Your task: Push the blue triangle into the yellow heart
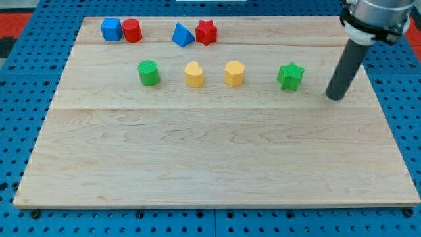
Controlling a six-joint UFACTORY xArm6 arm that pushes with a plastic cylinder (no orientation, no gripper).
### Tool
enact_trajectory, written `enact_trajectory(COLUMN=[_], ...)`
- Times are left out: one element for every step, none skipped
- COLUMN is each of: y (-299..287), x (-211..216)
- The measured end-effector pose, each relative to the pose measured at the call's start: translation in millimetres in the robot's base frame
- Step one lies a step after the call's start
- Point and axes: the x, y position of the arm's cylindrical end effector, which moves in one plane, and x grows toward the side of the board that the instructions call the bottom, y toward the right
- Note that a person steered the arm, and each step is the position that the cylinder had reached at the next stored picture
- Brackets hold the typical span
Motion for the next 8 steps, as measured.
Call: enact_trajectory(y=[-16.6, -19.4, -68.5, -128.2, -137.2, -203.6, -265.2, -276.9], x=[-19.6, -46.5, -89.6, -131.8, -187.1, -211.6, -214.1, -188.5])
